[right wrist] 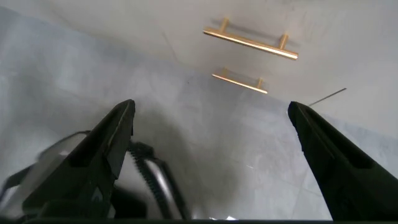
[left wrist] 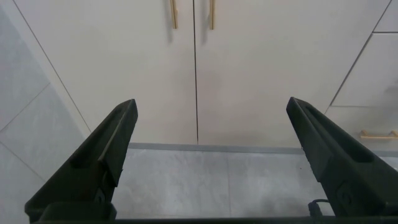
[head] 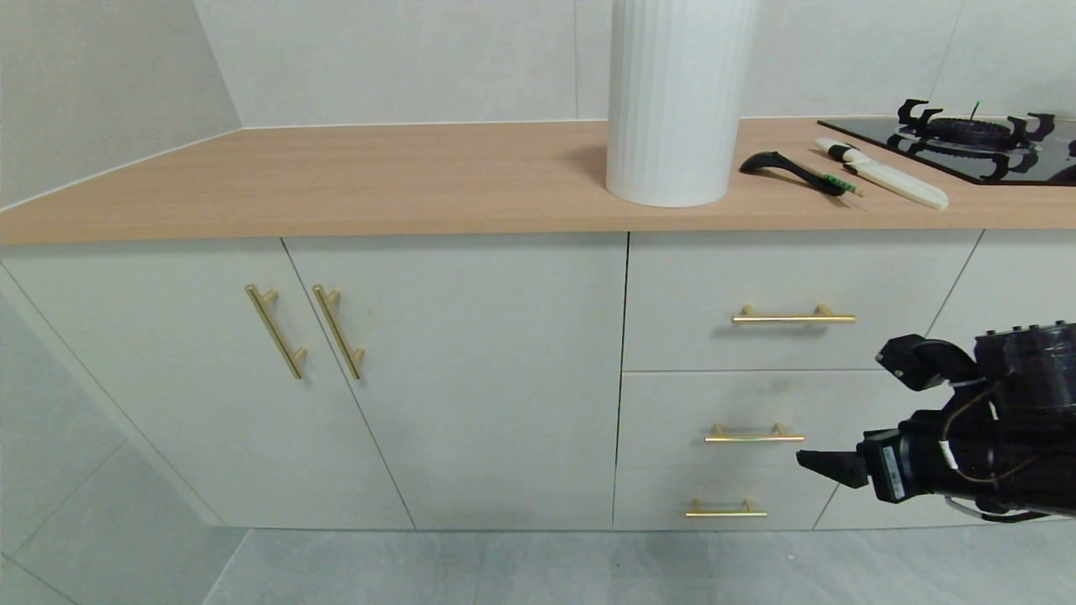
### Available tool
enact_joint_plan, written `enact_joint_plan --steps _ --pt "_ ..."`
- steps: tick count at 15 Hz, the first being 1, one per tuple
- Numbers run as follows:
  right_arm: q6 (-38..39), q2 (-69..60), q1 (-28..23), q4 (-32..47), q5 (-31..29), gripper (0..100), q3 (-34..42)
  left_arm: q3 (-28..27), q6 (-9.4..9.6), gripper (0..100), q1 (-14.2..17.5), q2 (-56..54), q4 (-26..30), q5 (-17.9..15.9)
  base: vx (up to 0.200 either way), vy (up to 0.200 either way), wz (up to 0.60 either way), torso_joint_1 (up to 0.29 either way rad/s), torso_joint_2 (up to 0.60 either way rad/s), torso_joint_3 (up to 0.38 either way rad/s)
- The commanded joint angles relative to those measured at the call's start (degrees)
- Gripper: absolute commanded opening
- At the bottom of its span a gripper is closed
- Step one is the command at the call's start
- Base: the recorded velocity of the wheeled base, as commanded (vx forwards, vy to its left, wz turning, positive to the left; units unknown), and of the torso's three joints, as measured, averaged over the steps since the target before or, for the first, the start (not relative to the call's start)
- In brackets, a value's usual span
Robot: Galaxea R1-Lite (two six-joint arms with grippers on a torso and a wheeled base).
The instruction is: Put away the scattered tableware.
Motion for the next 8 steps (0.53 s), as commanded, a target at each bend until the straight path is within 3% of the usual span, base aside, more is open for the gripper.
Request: enact_joint_plan --steps 1,8 --pt "-0.1 9.2 -0.21 -5.5 -1.28 100 1.09 0.0 -0.02 100 0.0 0.07 0.04 0.02 0.0 0.0 0.0 0.0 0.0 0.0" --pt "0.52 22.56 -0.21 -27.39 -8.4 100 3.9 0.0 -0.02 100 0.0 0.07 0.04 0.02 0.0 0.0 0.0 0.0 0.0 0.0"
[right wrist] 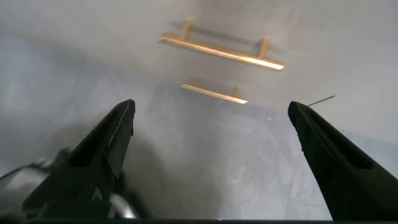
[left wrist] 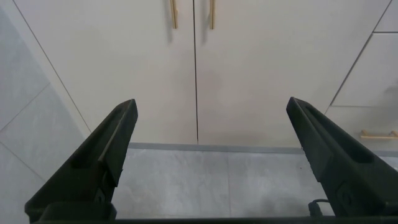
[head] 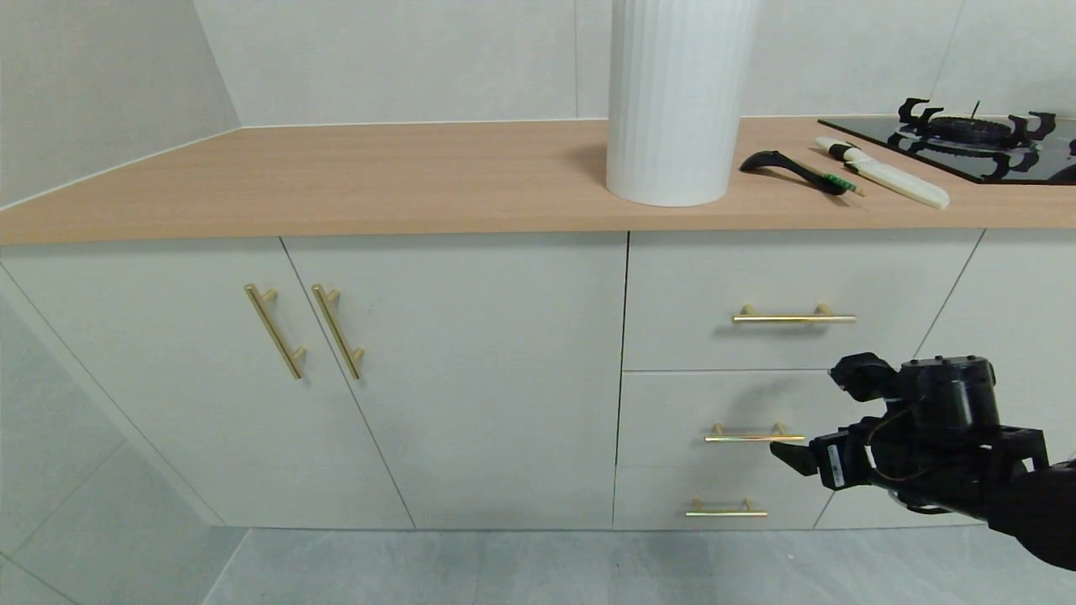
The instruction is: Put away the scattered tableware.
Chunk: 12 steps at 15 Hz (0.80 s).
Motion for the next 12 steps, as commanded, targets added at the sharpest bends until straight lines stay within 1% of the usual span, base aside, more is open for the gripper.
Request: enact_joint_plan --steps 1,3,5,7,9,12 --pt "0.23 8.41 0.04 -5.86 -1.94 100 0.16 0.0 -0.02 100 -0.02 0.07 0.02 0.02 0.0 0.0 0.0 0.0 0.0 0.0" --pt "1.9 13.69 0.04 -13.16 -4.49 100 0.07 0.0 -0.02 100 -0.02 0.07 -0.07 0.02 0.0 0.0 0.0 0.0 0.0 0.0" --pt "3.48 17.64 0.04 -20.37 -5.46 100 -0.2 0.0 -0.02 100 -0.02 0.07 0.02 0.02 0.0 0.0 0.0 0.0 0.0 0.0" --pt "3.65 21.77 0.04 -26.69 -7.39 100 -0.9 0.0 -0.02 100 -0.02 0.07 -0.07 0.02 0.0 0.0 0.0 0.0 0.0 0.0" --pt "3.65 24.41 0.04 -30.03 -9.5 100 -2.13 0.0 -0.02 100 -0.02 0.07 0.02 0.02 0.0 0.0 0.0 0.0 0.0 0.0" --pt "4.09 25.99 0.04 -30.56 -9.77 100 -3.97 0.0 -0.02 100 -0.02 0.07 0.02 0.02 0.0 0.0 0.0 0.0 0.0 0.0"
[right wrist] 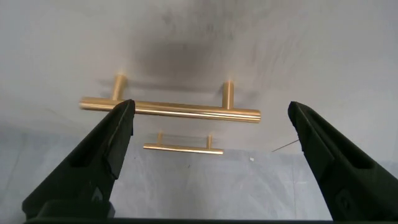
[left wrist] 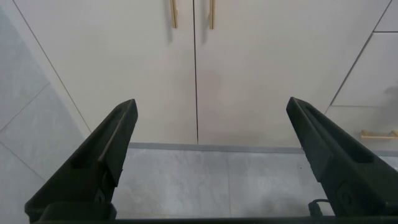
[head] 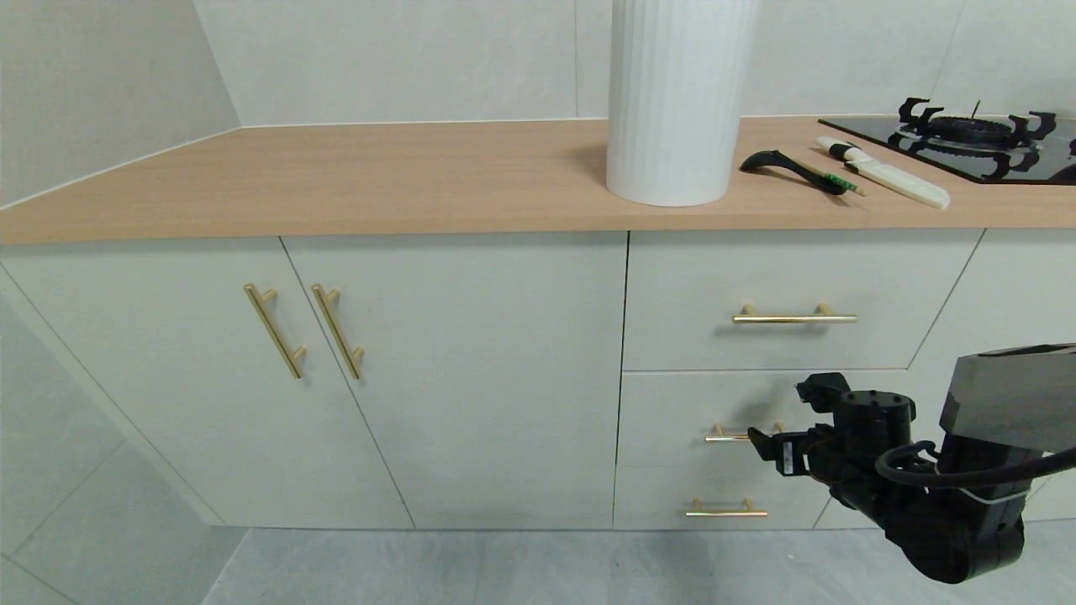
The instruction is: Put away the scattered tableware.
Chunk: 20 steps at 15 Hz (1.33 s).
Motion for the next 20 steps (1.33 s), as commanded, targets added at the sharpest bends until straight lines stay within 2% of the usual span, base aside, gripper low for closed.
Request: enact_joint_plan --steps 1,4,8,15,20 --pt "0.35 1.98 0.1 -0.04 -0.28 100 -0.96 0.0 -0.02 100 -0.02 0.07 -0.02 0.02 0.0 0.0 0.0 0.0 0.0 0.0" --pt "1.58 3.92 0.1 -1.44 -1.6 100 -2.98 0.0 -0.02 100 -0.02 0.07 0.07 0.02 0.0 0.0 0.0 0.0 0.0 0.0" --pt "1.49 8.93 0.19 -8.3 -4.5 100 -6.23 0.0 -0.02 100 -0.02 0.07 -0.02 0.02 0.0 0.0 0.0 0.0 0.0 0.0" --pt "1.49 12.53 0.1 -8.39 -6.08 100 -9.31 0.0 -0.02 100 -0.02 0.07 -0.02 0.02 0.0 0.0 0.0 0.0 0.0 0.0" --pt "1.14 12.09 0.1 -8.3 -5.9 100 -6.85 0.0 -0.02 100 -0.02 0.07 -0.02 0.02 0.0 0.0 0.0 0.0 0.0 0.0"
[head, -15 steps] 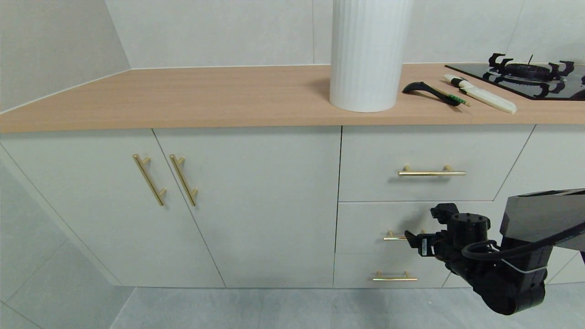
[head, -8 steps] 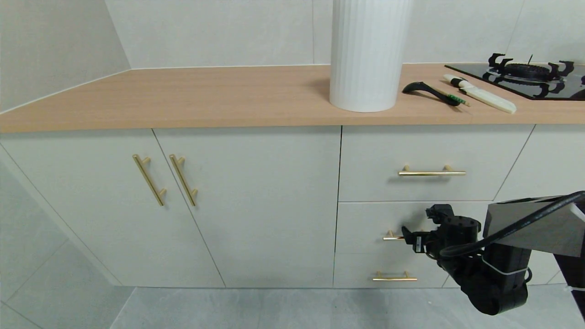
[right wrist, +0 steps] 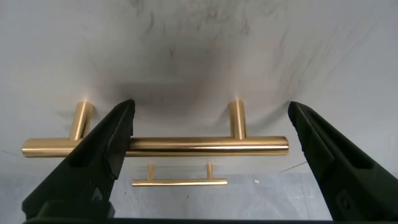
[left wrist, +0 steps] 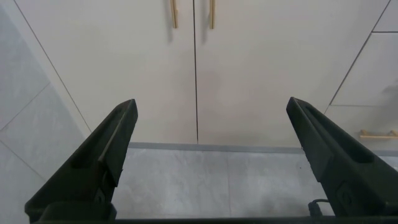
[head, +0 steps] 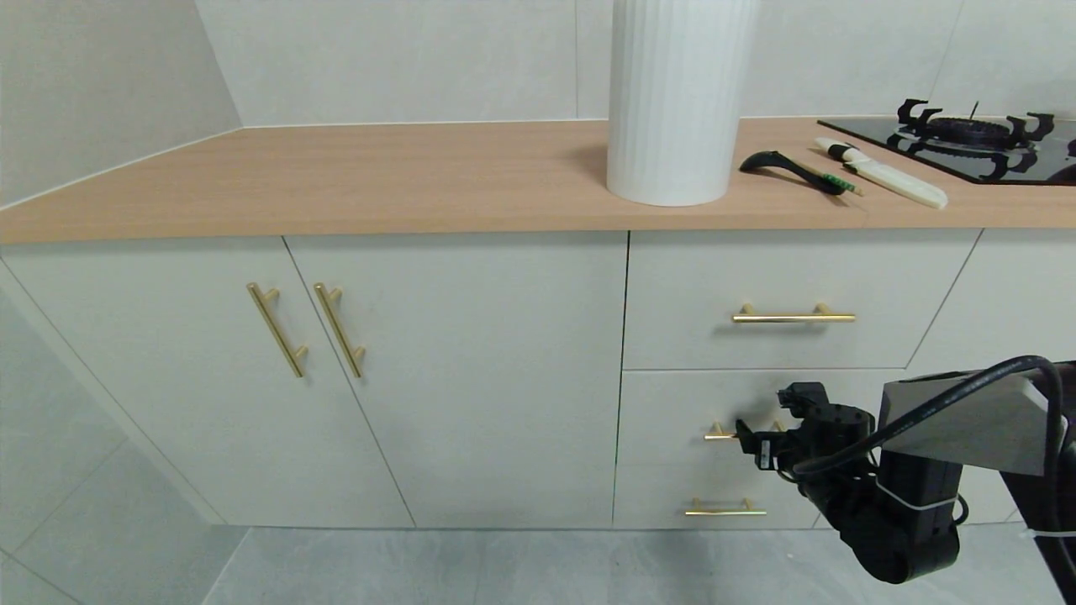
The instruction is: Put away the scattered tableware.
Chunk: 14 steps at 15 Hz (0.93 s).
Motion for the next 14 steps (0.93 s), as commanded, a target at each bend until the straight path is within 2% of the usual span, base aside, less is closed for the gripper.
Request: enact_joint_plan --steps 1,14 --pt "-0.14 -0.44 0.16 0.49 0.23 100 1.24 0.0 -0.02 100 0.0 0.07 -0.02 0.04 0.0 0.0 0.0 0.0 0.0 0.0" --pt "-0.58 -0.88 0.25 1.11 0.58 100 3.52 0.0 -0.02 100 0.09 0.07 -0.02 0.04 0.0 0.0 0.0 0.0 0.0 0.0"
